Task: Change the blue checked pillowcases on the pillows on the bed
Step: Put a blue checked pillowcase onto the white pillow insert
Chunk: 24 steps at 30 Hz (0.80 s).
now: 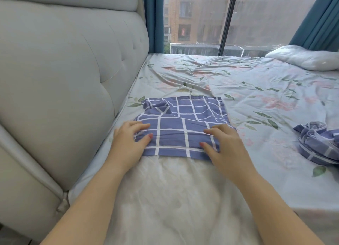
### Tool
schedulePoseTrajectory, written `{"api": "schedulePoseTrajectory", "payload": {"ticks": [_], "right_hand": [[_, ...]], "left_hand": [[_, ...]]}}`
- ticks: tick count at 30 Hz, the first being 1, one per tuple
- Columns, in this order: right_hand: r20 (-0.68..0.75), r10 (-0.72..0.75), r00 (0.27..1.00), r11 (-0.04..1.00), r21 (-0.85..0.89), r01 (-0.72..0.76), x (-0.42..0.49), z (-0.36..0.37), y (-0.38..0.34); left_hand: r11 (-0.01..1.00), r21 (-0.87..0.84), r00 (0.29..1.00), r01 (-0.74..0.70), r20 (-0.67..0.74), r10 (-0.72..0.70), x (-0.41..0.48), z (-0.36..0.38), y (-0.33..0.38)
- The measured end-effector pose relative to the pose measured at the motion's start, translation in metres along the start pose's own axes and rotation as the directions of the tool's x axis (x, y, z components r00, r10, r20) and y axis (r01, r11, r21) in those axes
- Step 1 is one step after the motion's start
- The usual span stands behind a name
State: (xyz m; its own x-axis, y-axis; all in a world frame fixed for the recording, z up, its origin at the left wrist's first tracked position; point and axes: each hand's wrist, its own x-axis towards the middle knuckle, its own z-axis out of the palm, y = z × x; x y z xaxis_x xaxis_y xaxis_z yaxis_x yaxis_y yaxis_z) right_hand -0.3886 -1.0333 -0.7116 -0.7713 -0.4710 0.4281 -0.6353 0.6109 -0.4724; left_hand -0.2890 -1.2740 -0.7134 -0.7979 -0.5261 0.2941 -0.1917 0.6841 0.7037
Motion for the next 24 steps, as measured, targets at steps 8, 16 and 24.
{"api": "schedulePoseTrajectory", "payload": {"ticks": [8, 16, 24], "right_hand": [[-0.009, 0.087, 0.996, 0.996, -0.014, -0.087, 0.011, 0.026, -0.004], [-0.145, -0.011, 0.989, 0.999, 0.041, 0.017, 0.008, 0.015, -0.008], [-0.109, -0.007, 0.994, 0.998, 0.066, 0.014, 0.004, 0.010, -0.012]], "left_hand": [[1.000, 0.028, 0.998, -0.012, 0.058, 0.011, 0.003, 0.021, 0.002], [0.990, 0.039, 0.990, -0.134, 0.046, 0.132, 0.003, 0.019, 0.009], [0.991, -0.041, 0.991, -0.131, 0.013, 0.131, -0.006, 0.010, 0.019]]}}
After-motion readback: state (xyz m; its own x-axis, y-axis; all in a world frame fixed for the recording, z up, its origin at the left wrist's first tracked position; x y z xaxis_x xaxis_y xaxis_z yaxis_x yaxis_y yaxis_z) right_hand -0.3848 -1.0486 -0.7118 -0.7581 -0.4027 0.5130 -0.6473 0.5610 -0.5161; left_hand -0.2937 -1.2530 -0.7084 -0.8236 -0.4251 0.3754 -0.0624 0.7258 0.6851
